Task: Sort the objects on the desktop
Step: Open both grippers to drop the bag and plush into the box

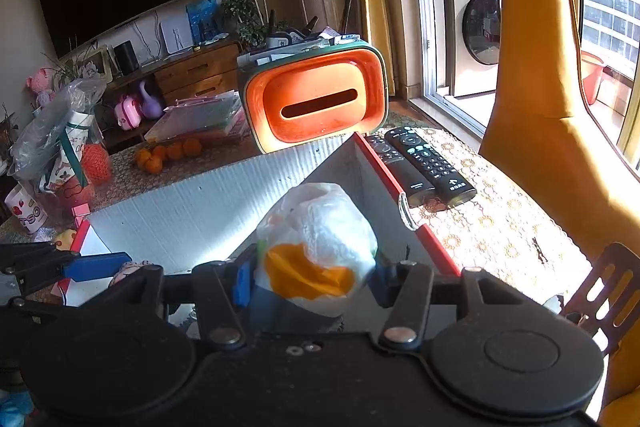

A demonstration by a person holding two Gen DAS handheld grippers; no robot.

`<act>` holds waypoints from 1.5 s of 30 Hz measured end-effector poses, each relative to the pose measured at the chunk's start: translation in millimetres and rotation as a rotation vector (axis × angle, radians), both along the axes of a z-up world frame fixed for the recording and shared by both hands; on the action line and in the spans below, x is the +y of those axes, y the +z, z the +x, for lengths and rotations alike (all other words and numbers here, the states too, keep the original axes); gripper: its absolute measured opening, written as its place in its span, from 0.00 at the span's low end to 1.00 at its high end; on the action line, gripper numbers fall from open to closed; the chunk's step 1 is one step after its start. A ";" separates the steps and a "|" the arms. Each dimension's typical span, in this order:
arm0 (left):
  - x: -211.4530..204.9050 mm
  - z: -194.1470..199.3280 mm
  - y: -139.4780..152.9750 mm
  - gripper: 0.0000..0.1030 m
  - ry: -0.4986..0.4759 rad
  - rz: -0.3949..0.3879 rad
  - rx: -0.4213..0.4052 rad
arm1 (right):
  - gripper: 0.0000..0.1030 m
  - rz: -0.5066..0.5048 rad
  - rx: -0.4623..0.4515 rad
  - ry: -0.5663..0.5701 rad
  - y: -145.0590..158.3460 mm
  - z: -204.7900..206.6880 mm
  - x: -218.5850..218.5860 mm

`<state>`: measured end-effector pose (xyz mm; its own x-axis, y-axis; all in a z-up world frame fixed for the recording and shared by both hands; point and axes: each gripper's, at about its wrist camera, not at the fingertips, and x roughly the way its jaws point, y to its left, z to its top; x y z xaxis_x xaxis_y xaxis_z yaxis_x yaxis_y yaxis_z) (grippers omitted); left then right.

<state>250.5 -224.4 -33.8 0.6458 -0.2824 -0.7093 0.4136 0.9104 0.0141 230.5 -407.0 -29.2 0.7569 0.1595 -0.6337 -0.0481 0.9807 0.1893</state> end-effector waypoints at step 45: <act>-2.7 -29.7 35.6 0.76 -0.006 0.000 0.051 | 0.82 -0.086 0.097 0.024 9.1 -23.0 -2.8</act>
<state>220.8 -227.1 1.8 0.6068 -0.2865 -0.7414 0.4196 0.9077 -0.0074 207.6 -409.7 -20.1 0.6878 0.1187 -0.7161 -0.0576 0.9923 0.1092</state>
